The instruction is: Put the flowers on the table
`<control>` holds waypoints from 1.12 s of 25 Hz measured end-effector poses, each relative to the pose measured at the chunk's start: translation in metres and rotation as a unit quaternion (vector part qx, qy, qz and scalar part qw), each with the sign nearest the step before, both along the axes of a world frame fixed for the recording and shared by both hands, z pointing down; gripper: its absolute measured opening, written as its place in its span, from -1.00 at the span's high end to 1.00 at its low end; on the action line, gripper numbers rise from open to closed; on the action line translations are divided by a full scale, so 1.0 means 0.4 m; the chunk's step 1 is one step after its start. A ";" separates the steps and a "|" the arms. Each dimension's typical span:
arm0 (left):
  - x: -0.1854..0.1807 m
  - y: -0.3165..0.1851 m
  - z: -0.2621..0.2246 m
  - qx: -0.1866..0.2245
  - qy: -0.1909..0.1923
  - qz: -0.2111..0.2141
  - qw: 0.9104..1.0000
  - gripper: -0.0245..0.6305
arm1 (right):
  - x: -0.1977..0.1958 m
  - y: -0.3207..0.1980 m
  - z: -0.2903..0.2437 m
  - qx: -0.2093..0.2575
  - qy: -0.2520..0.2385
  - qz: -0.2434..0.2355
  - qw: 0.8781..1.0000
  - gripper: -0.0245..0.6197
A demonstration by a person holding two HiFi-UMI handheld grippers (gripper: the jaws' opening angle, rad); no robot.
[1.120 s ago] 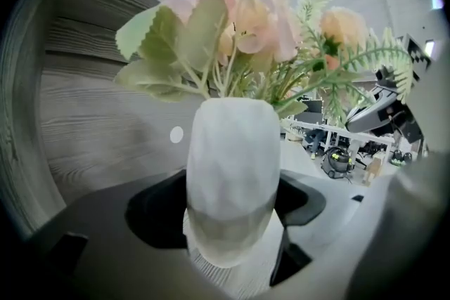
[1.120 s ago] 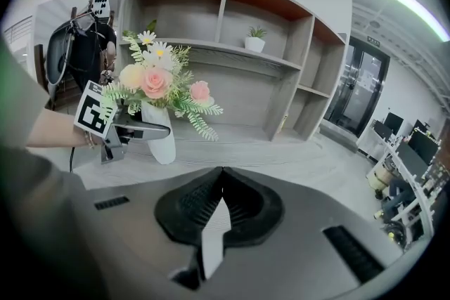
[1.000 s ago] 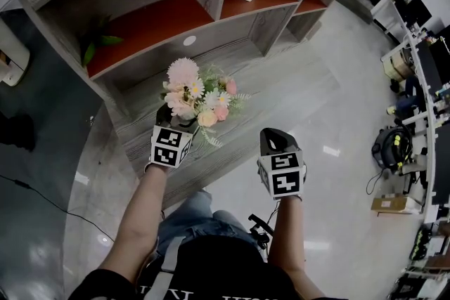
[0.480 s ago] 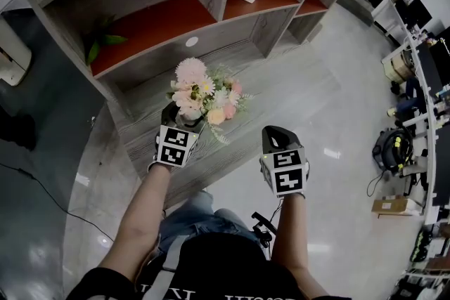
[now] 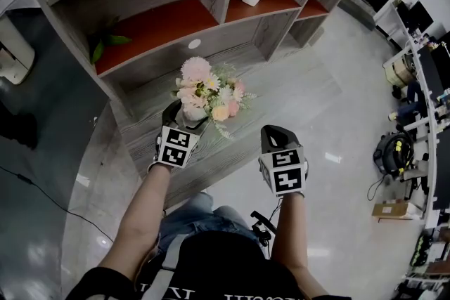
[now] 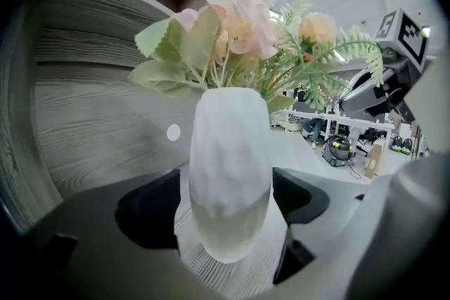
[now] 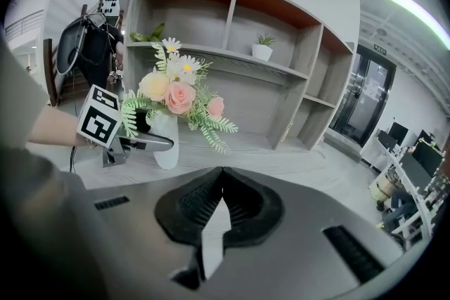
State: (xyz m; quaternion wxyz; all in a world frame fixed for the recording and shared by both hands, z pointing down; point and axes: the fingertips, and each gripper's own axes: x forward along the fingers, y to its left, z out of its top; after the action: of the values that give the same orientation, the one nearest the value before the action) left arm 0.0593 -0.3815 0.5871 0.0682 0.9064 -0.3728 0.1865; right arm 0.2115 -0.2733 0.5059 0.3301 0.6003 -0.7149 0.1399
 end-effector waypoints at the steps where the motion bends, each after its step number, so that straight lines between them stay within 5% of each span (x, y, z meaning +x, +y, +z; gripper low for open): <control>1: -0.001 0.001 -0.003 0.002 0.002 0.001 1.000 -0.30 | 0.000 -0.001 0.000 0.001 -0.001 0.000 1.000 0.88; 14: -0.028 0.024 -0.057 0.011 0.019 -0.008 1.000 -0.50 | -0.012 0.005 -0.028 0.010 -0.019 -0.004 1.000 0.88; 28: -0.089 0.056 -0.117 0.021 -0.021 -0.040 0.999 -0.50 | -0.037 0.000 -0.100 0.009 -0.076 -0.034 0.997 0.88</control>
State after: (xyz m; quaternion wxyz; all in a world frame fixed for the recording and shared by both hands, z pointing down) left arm 0.0236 -0.3592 0.5401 0.0487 0.8878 -0.4142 0.1946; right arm 0.1965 -0.2732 0.4659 0.2742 0.5663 -0.7590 0.1675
